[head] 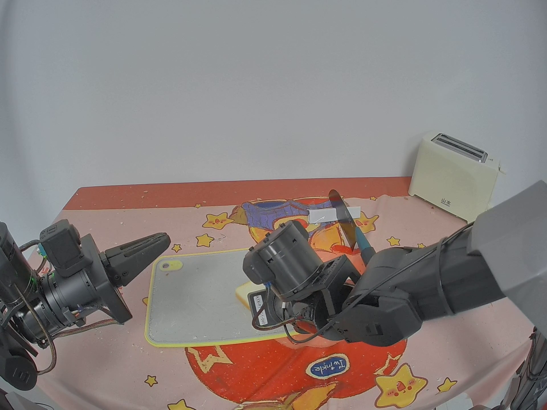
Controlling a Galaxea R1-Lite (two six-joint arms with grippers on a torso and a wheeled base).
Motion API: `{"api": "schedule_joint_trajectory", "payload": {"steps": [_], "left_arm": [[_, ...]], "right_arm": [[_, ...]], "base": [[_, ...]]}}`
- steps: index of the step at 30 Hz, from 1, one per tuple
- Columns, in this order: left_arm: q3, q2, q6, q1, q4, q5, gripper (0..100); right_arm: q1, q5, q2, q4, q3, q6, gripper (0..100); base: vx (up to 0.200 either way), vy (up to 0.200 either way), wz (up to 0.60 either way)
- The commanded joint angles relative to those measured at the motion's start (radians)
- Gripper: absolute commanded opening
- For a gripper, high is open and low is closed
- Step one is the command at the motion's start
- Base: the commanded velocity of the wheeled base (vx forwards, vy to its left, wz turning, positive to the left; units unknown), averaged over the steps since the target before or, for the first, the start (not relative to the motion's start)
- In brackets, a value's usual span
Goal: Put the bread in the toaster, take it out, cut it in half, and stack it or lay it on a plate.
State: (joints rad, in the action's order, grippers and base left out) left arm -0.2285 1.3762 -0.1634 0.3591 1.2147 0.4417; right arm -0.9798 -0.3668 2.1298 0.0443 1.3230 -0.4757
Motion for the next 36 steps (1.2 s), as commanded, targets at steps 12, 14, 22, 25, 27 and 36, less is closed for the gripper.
{"api": "schedule_joint_trajectory", "payload": {"steps": [12, 14, 22, 25, 27, 36], "left_arm": [[-0.002, 0.0, -0.001, 0.0, 0.0, 0.0, 0], [0.0, 0.001, -0.001, 0.0, 0.0, 0.0, 0], [0.003, 0.003, -0.001, 0.0, 0.0, 0.0, 0], [0.005, 0.004, -0.001, 0.0, 0.0, 0.0, 0], [0.005, 0.004, -0.001, 0.0, 0.0, 0.0, 0], [0.005, 0.004, 0.004, 0.001, 0.0, 0.0, 0]], "right_arm": [[0.003, 0.003, -0.091, 0.006, -0.007, -0.001, 0], [0.007, 0.003, -0.099, 0.008, -0.01, -0.001, 0], [0.041, 0.003, -0.179, 0.009, -0.05, 0.003, 0], [0.055, 0.003, -0.235, 0.009, -0.094, 0.002, 0], [0.064, 0.003, -0.261, 0.009, -0.116, 0.003, 0], [0.158, 0.003, -0.456, 0.009, -0.283, 0.019, 0]], "base": [[0.0, 0.0, 0.0], [0.0, 0.0, 0.0], [0.0, 0.0, 0.0], [0.0, 0.0, 0.0], [0.0, 0.0, 0.0], [0.0, 0.0, 0.0]]}}
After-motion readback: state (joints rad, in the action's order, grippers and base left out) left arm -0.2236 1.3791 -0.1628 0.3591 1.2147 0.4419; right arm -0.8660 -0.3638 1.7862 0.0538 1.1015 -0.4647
